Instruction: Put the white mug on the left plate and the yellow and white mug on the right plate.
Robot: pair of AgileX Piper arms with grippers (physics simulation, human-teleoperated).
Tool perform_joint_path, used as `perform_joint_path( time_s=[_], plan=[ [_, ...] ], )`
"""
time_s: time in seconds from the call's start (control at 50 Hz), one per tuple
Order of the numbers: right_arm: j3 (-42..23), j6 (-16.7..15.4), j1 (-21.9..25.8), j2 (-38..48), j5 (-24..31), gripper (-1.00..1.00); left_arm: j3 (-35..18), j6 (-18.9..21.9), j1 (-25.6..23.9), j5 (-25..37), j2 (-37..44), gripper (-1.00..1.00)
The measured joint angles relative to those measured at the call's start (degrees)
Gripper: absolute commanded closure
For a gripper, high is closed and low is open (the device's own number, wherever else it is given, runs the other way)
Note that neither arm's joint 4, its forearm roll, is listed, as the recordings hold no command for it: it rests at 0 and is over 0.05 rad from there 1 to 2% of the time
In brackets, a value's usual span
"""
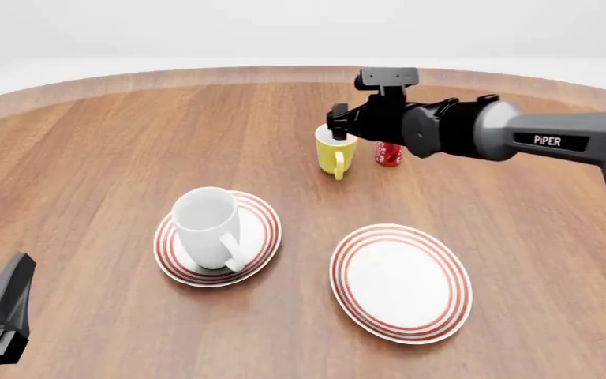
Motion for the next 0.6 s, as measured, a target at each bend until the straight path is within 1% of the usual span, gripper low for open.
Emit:
perform_joint_path(
  time_s=[0.24, 0.6],
  plan=[
    [-1.65, 0.77, 0.15, 1.84, 1.17, -1.00, 0.00, 0.00, 0.00, 0.00, 0.00, -1.00],
    [-1.60, 2.23, 0.11, 3.33, 1.03, -1.00, 0.00, 0.00, 0.00, 0.00, 0.00, -1.00]
  ],
)
